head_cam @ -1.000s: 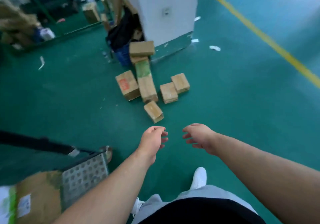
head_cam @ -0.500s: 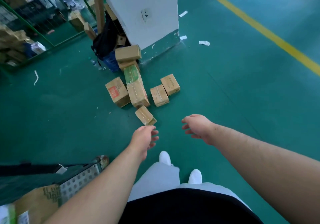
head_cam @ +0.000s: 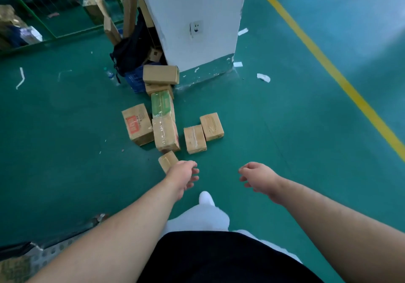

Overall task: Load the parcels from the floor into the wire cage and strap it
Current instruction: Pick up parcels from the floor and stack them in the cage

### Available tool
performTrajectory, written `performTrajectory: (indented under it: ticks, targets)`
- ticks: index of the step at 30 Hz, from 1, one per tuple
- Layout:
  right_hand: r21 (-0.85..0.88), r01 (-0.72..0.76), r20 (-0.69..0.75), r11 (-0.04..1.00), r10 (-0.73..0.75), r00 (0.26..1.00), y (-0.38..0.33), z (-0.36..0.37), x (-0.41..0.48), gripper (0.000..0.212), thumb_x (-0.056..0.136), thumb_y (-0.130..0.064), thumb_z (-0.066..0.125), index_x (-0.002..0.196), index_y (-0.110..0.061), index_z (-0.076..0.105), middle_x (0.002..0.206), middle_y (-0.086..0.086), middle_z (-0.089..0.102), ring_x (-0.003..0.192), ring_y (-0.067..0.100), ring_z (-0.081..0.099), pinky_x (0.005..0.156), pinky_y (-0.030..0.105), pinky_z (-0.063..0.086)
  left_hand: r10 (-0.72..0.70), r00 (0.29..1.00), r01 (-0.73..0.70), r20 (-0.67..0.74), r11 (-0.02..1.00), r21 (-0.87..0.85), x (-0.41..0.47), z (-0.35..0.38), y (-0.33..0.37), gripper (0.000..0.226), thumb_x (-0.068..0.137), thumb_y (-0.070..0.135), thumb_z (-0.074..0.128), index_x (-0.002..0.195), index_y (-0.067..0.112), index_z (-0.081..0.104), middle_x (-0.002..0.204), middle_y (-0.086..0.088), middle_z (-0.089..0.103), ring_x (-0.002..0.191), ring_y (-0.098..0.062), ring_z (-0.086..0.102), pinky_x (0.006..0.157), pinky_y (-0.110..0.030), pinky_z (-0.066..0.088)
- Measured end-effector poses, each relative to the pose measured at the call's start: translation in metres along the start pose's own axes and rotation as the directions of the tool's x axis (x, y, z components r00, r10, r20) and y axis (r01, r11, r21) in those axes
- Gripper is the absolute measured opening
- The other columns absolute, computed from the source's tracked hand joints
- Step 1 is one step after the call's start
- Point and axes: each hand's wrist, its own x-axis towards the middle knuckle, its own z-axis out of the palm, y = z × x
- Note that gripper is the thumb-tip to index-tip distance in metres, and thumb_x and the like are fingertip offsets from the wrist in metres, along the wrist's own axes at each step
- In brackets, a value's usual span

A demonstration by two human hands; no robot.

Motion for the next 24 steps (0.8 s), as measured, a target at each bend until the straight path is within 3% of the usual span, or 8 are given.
performTrajectory:
  ticks: [5,8,12,16,20,24]
  targets:
    - [-0.042,0.008,-0.094,0.999,-0.012,0.996,-0.053,-0.045,0.041,0.017,0.098,-0.028,0.051,0.1,-0.019,0.066,0.107,0.008,0.073,0.097,0.029,0.071,0.077,0.035,0.052,0.107,0.992,-0.11,0.07,0.993,0.031,0.026,0.003,0.102,0.023,0.102,0.028,0.053,0.118,0.014,0.062,0.1,-0.002,0.066,0.08,-0.017,0.063,0.071,-0.031,0.046]
    - [-0.048,0.015,-0.095,0.999,-0.019,0.995,-0.084,-0.06,0.067,0.017,0.099,-0.026,0.051,0.102,-0.017,0.066,0.108,0.009,0.073,0.087,0.024,0.068,0.073,0.032,0.051,0.114,0.991,-0.114,0.071,0.993,-0.003,0.043,0.004,0.141,0.023,0.103,0.027,0.051,0.117,0.013,0.063,0.098,-0.002,0.066,0.08,-0.019,0.063,0.075,-0.032,0.047]
    - [-0.121,0.046,-0.07,0.992,-0.055,0.996,-0.122,-0.079,0.111,0.018,0.098,-0.025,0.052,0.106,-0.018,0.067,0.105,0.005,0.073,0.099,0.026,0.07,0.083,0.035,0.055,0.061,0.997,-0.058,0.041,0.996,-0.067,0.076,0.006,0.163,0.023,0.103,0.026,0.051,0.117,0.014,0.063,0.098,-0.003,0.066,0.078,-0.017,0.063,0.071,-0.031,0.047]
    - [-0.298,0.114,0.014,0.948,-0.115,0.993,-0.166,-0.106,0.173,0.023,0.096,-0.029,0.049,0.11,-0.023,0.067,0.109,-0.001,0.068,0.097,0.02,0.068,0.087,0.035,0.057,-0.046,0.998,0.039,-0.038,0.985,-0.17,0.112,0.009,0.171,0.021,0.103,0.026,0.051,0.115,0.014,0.064,0.099,-0.003,0.067,0.08,-0.018,0.063,0.068,-0.031,0.047]
    - [-0.524,0.22,0.164,0.823,-0.156,0.974,-0.215,-0.132,0.247,0.022,0.099,-0.029,0.049,0.112,-0.024,0.066,0.103,-0.001,0.069,0.091,0.018,0.067,0.076,0.031,0.055,-0.131,0.982,0.09,-0.134,0.958,-0.271,0.155,0.021,0.188,0.017,0.102,0.025,0.052,0.109,0.015,0.064,0.094,-0.003,0.067,0.074,-0.016,0.062,0.068,-0.031,0.046]
    - [-0.734,0.343,0.358,0.586,-0.095,0.929,-0.275,-0.151,0.323,0.022,0.099,-0.031,0.046,0.112,-0.027,0.064,0.1,-0.004,0.068,0.086,0.017,0.065,0.072,0.028,0.052,-0.272,0.927,0.144,-0.257,0.893,-0.427,0.188,0.04,0.211,0.013,0.102,0.024,0.051,0.103,0.018,0.062,0.093,-0.001,0.067,0.073,-0.015,0.061,0.062,-0.027,0.042]
